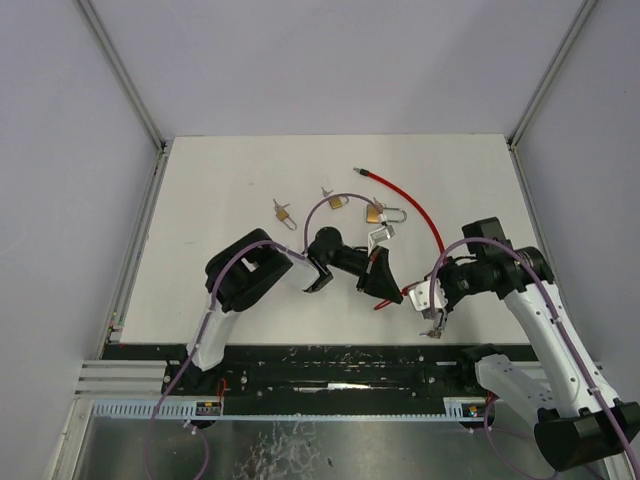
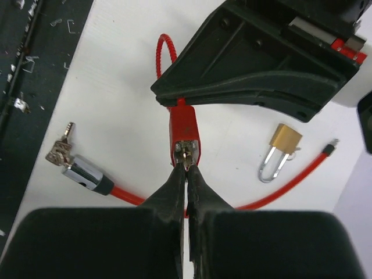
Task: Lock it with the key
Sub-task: Lock the lock.
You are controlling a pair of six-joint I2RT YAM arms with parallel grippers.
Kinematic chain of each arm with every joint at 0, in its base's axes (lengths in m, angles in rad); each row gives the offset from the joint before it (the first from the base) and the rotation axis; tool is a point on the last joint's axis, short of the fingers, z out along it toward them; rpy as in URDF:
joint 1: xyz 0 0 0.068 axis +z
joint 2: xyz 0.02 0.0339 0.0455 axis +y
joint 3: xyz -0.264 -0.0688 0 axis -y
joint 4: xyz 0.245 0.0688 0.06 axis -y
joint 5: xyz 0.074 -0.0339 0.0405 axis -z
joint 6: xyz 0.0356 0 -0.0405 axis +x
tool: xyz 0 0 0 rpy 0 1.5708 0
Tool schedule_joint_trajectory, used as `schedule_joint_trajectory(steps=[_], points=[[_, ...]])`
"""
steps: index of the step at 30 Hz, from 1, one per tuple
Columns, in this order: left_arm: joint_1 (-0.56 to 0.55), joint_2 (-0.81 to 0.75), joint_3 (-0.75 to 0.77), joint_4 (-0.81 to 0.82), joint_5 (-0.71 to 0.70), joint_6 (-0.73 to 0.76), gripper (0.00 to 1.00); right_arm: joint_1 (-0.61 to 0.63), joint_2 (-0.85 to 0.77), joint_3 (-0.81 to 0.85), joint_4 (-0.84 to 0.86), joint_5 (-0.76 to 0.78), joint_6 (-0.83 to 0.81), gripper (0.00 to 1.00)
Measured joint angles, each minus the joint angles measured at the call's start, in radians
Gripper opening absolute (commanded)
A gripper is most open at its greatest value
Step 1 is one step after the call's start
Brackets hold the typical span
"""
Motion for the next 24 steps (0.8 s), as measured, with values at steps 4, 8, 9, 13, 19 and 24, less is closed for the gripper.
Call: schedule_joint_trajectory(steps=[4, 8, 9, 13, 19, 24], points=[[0.018, -0.004, -0.056, 0.102, -0.002, -0.095, 0.0, 0.0, 0.071, 0.011, -0.007, -0.031, 0.062, 0.0], [0.02, -0.205, -0.195, -0.159, -0.14, 0.146, 0.0, 0.003, 0.183, 0.025, 0.003, -0.078, 0.153, 0.0], [0.014, -0.261, -0.213, -0.234, -0.184, 0.215, 0.0, 0.002, 0.203, 0.03, 0.009, -0.089, 0.175, 0.0], [-0.049, -0.427, -0.257, -0.469, -0.397, 0.449, 0.0, -0.003, 0.226, 0.061, 0.014, -0.113, 0.24, 0.0], [-0.132, -0.524, -0.282, -0.574, -0.605, 0.632, 0.0, -0.005, 0.215, 0.139, -0.056, -0.124, 0.269, 0.0], [-0.122, -0.534, -0.274, -0.565, -0.593, 0.642, 0.0, -0.004, 0.16, 0.174, -0.101, -0.134, 0.186, 0.0]])
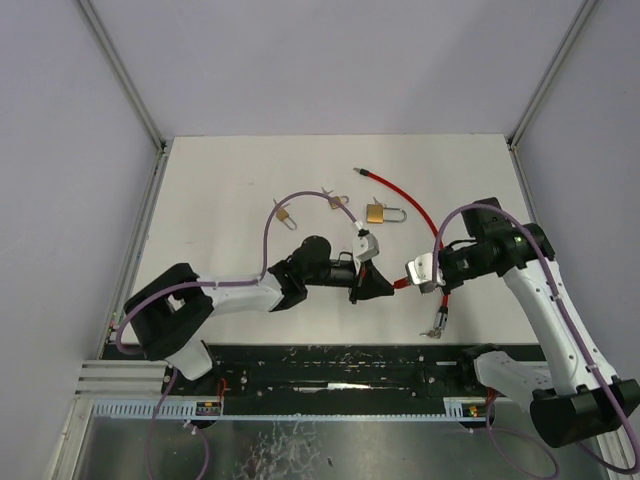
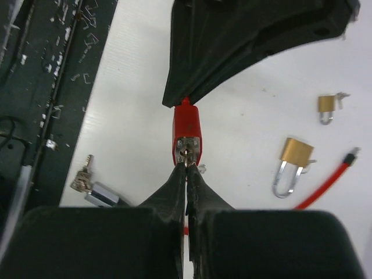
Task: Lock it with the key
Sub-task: Lock the lock.
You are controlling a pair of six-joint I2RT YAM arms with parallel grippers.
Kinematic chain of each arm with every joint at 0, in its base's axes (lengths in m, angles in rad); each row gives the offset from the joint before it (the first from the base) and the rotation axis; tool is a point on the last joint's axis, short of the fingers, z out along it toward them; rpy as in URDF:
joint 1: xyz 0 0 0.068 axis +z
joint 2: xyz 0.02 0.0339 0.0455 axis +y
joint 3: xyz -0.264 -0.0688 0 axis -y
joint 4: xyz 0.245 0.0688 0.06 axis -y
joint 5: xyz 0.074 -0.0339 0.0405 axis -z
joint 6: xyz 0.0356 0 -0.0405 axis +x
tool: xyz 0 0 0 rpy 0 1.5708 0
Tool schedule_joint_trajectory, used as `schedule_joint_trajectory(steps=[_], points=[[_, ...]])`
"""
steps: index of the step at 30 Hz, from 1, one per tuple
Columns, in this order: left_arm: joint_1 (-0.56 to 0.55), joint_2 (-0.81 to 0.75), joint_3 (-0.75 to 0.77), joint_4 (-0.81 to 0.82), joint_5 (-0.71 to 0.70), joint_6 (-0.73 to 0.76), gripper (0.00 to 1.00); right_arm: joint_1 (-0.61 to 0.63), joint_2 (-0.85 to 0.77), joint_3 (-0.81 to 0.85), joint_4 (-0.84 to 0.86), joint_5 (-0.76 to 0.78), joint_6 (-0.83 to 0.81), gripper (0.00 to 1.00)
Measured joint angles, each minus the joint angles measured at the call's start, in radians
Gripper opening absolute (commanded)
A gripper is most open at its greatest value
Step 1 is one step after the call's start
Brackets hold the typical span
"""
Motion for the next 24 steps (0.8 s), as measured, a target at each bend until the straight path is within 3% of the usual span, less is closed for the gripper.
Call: schedule_joint_trajectory(steps=[7, 11, 18, 24], points=[[0.079, 0.116, 0.107, 0.071, 0.314, -0.253, 0.0, 0.002, -0.119, -0.014, -0.008, 0.022, -0.14, 0.0], [0.084, 0.138, 0.119, 0.053, 0.354, -0.294, 0.0, 0.003, -0.083, -0.012, -0.037, 0.024, -0.144, 0.0], [-0.044, -0.051, 0.093, -0.235, -0.029, -0.008, 0.0, 0.003, 0.014, 0.043, -0.048, 0.065, -0.081, 0.0], [-0.119, -0.161, 0.14, -0.457, -0.32, 0.154, 0.0, 0.004, 0.053, 0.128, -0.086, 0.004, -0.02, 0.0]])
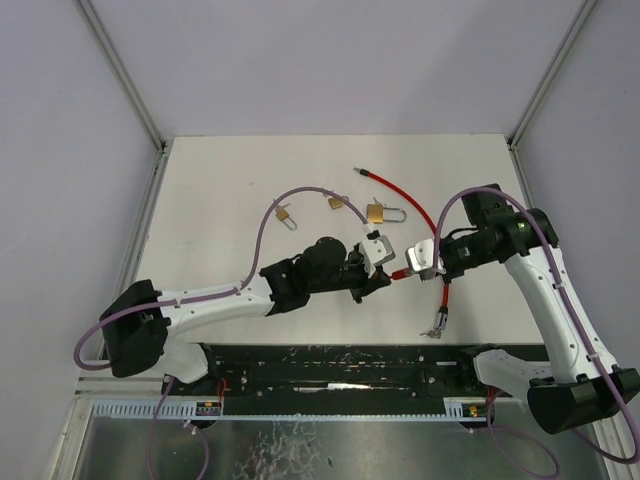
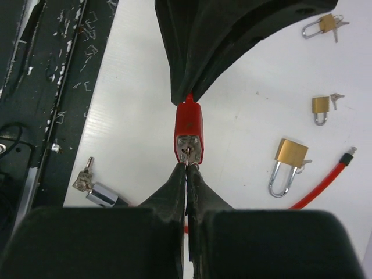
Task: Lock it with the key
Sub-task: Lock the lock.
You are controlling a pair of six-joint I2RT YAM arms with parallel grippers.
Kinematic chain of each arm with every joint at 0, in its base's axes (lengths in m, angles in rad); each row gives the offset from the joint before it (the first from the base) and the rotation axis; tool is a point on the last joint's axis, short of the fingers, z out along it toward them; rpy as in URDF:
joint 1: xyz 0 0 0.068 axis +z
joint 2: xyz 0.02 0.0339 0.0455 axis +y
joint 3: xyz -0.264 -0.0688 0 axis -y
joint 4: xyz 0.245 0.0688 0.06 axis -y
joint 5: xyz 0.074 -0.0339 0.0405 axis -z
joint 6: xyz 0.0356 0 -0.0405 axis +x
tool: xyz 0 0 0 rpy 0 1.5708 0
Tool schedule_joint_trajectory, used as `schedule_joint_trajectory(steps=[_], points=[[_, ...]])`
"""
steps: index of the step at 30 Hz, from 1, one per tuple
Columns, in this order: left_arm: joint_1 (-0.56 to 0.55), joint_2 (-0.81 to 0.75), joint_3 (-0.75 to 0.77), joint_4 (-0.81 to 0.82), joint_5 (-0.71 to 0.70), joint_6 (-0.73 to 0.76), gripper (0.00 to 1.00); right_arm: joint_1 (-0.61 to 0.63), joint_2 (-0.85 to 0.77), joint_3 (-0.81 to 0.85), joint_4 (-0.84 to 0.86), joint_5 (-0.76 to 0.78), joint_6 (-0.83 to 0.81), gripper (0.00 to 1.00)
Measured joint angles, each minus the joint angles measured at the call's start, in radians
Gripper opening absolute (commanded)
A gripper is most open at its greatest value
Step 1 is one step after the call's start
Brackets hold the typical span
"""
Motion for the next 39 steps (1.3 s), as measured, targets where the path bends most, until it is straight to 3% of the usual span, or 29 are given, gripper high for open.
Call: schedule_joint_trajectory(steps=[4, 12, 21, 25, 27, 33, 39], points=[[0.003, 0.011, 0.084, -0.161, -0.053, 0.047, 0.0, 0.0, 0.001, 0.005, 0.037, -0.047, 0.035, 0.0], [0.169, 0.014, 0.071, -0.196, 0.317, -0.032, 0.0, 0.003, -0.051, -0.129, 0.17, -0.123, 0.09, 0.0], [0.162, 0.009, 0.033, -0.401, 0.139, -0.028, 0.0, -0.004, -0.164, -0.312, 0.372, -0.092, 0.243, 0.0], [0.158, 0.005, -0.005, -0.418, 0.144, -0.006, 0.0, -0.011, -0.171, -0.387, 0.422, -0.132, 0.286, 0.45], [0.158, -0.003, -0.01, -0.422, 0.148, 0.009, 0.0, -0.017, -0.188, -0.426, 0.459, -0.168, 0.312, 0.54], [0.143, -0.046, -0.015, -0.421, 0.155, 0.048, 0.0, -0.035, -0.254, -0.611, 0.584, -0.288, 0.302, 0.59], [0.09, 0.0, 0.023, -0.469, 0.137, 0.076, 0.0, -0.036, -0.2, -0.632, 0.675, -0.355, 0.308, 0.58]])
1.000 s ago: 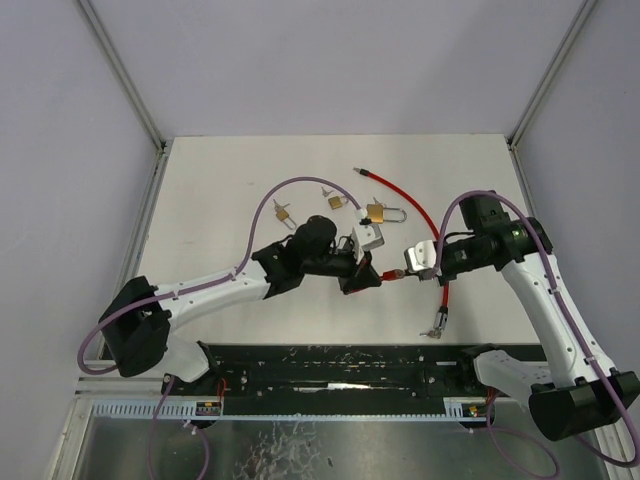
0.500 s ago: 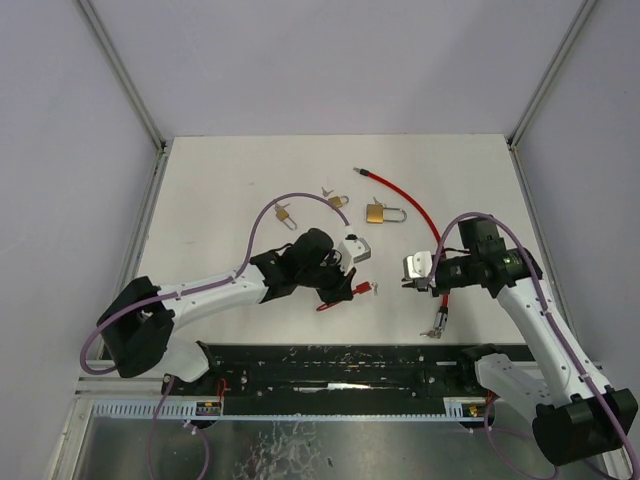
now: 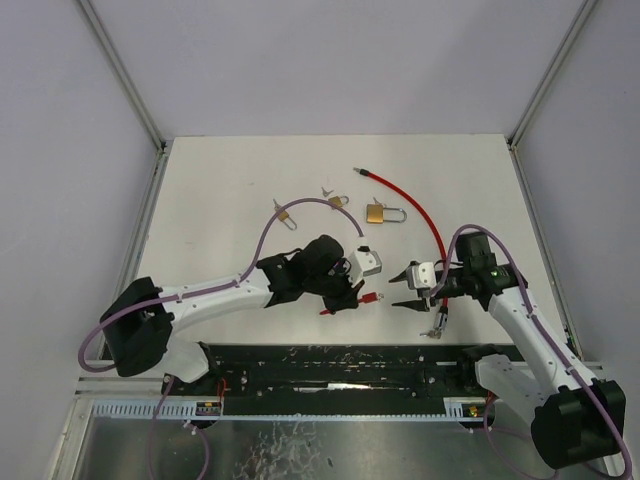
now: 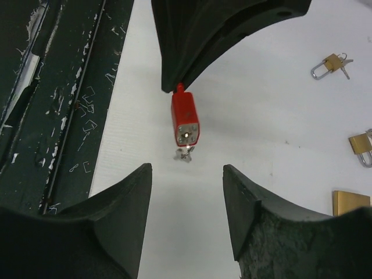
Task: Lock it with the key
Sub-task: Lock the lock.
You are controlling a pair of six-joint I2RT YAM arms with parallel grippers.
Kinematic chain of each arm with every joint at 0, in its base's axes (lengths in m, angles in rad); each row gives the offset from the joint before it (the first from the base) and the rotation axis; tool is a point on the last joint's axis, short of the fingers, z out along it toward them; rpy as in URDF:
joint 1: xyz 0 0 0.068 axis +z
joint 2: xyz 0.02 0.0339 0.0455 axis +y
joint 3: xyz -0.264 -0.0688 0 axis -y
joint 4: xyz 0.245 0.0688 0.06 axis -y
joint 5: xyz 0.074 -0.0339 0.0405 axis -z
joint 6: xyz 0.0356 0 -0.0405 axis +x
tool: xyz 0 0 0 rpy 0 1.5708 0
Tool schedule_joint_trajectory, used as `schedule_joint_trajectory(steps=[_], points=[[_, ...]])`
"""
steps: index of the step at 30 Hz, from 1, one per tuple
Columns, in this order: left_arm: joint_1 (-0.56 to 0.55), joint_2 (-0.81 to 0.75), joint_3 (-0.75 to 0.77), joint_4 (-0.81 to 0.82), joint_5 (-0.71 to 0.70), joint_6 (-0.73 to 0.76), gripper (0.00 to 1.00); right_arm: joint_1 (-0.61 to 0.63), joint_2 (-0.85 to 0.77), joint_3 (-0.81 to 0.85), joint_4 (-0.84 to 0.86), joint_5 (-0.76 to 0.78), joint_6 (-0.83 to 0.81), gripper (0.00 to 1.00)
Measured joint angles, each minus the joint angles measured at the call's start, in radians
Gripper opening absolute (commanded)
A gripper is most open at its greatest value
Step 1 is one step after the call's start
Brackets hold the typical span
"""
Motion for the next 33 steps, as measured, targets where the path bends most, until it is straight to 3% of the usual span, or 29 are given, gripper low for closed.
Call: schedule_joint_trajectory(steps=[19, 29, 33], points=[[-0.026, 0.042, 0.077, -0.049, -0.017, 0.016, 0.0, 0.021, 0.014, -0.066, 0.158, -0.03, 0.089, 0.47], [-0.032, 0.062, 0.093, -0.066, -0.017, 0.017, 0.0, 0.046, 0.046, -0.074, 0.191, -0.028, 0.125, 0.27], [-0.032, 0.062, 0.093, -0.067, -0.017, 0.017, 0.0, 0.057, 0.048, -0.075, 0.194, -0.02, 0.123, 0.27]])
